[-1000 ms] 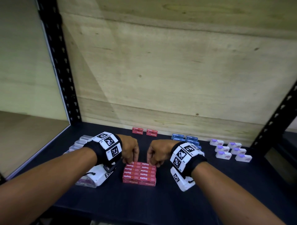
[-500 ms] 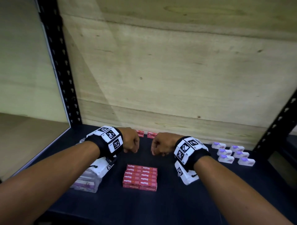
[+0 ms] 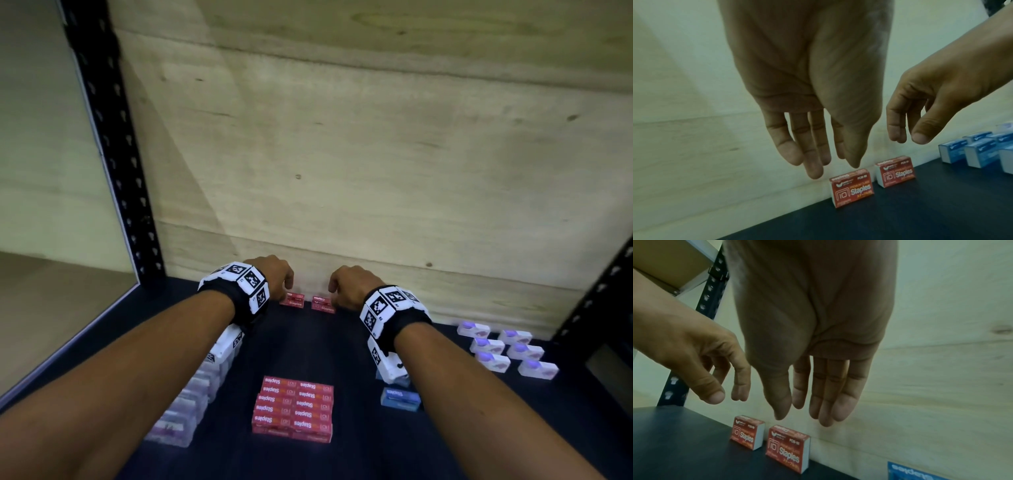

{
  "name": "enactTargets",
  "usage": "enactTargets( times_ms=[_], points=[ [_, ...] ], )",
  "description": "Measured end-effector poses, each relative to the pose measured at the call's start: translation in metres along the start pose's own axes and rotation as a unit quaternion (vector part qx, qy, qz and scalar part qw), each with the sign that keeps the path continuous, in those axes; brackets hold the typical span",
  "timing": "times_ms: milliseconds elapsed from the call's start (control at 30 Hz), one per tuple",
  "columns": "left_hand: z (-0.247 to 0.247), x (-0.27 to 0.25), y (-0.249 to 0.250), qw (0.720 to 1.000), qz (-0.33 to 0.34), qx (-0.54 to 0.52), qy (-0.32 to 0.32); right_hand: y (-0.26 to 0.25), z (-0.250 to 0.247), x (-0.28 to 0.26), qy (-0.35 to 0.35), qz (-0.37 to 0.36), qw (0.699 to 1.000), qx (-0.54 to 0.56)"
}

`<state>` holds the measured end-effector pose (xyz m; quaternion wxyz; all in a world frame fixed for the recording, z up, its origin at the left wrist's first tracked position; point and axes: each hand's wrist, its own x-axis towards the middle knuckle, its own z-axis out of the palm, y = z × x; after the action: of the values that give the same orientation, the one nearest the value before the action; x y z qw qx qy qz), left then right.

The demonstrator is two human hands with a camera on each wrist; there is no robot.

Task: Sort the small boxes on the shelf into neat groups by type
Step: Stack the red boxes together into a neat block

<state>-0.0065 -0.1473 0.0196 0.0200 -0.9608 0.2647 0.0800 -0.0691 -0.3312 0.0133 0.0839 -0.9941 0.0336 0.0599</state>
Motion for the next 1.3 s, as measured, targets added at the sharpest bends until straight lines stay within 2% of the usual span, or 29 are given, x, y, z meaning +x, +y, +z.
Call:
enactTargets(
  times_ms=[533, 800, 967, 1300],
  points=[
    [0.01, 0.031, 0.005, 0.999, 0.001, 0.044, -0.031, 0.003, 0.016, 0.031, -0.013, 0.016, 0.999, -0.033],
    [0.01, 0.025, 0.006, 0.999, 0.009, 0.028, -0.014, 0.0, 0.015, 0.027, -0.026, 0.014, 0.999, -0.023],
    [0.007, 0.017, 0.012, 0.998, 0.025, 0.005, -0.057, -0.005, 0.013, 0.014, -0.04, 0.002, 0.998, -0.038],
    [-0.001, -0.017, 0.02, 0.985, 0.098, -0.038, -0.138, -0.011, 0.016, -0.025, -0.091, -0.027, 0.995, -0.022]
  ],
)
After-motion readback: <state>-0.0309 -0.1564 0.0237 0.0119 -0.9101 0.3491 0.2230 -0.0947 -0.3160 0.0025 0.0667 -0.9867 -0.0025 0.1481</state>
